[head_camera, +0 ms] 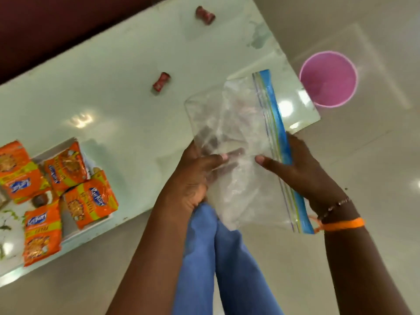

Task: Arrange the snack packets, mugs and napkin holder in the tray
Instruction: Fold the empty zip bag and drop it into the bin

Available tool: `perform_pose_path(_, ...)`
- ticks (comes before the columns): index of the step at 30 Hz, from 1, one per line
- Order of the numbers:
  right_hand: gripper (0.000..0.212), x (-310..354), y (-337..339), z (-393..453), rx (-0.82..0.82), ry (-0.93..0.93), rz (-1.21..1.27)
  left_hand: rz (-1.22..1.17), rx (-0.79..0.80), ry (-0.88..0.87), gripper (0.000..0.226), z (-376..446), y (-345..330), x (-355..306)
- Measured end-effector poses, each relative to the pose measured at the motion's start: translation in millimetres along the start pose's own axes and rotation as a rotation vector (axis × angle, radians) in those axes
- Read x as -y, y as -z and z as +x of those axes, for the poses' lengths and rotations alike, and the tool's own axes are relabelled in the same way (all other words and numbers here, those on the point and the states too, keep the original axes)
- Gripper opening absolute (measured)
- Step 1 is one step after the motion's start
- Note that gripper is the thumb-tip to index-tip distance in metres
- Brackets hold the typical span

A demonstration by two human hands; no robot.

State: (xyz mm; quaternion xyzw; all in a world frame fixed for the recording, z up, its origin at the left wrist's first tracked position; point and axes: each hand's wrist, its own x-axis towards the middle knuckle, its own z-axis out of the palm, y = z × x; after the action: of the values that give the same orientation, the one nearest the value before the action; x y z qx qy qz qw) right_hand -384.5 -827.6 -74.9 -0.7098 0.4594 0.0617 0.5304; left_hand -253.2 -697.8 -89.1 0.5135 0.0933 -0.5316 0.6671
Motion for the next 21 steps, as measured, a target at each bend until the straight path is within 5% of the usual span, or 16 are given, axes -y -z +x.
perform_pose_path(3, 0.036, -12.2, 14.9, 24.0, 0.278, -0.151, 0.528, 0.063, 0.091, 0.060, 0.045, 13.7, -17.5, -5.5)
perform_pose_path(8, 0.043, -27.3, 35.8, 53.6, 0.208, -0.139, 0.697, 0.245, 0.204, 0.241, 0.072, 43.8, -27.9, -15.0)
perform_pose_path(12, 0.045, -31.6, 51.5, 71.6, 0.170, -0.164, 0.918, 0.312, 0.157, 0.197, 0.061, 70.4, -45.7, -18.6)
perform_pose_path(17, 0.047, -29.9, 71.1, 96.9, -0.009, -0.142, 1.046, 0.463, 0.021, 0.112, 0.035, 114.1, -84.7, -21.7)
perform_pose_path(21, 0.050, -45.1, 111.7, 132.6, -0.373, -0.185, 1.054, 0.440, -0.031, 0.205, 0.023, 165.3, -133.9, -17.6)
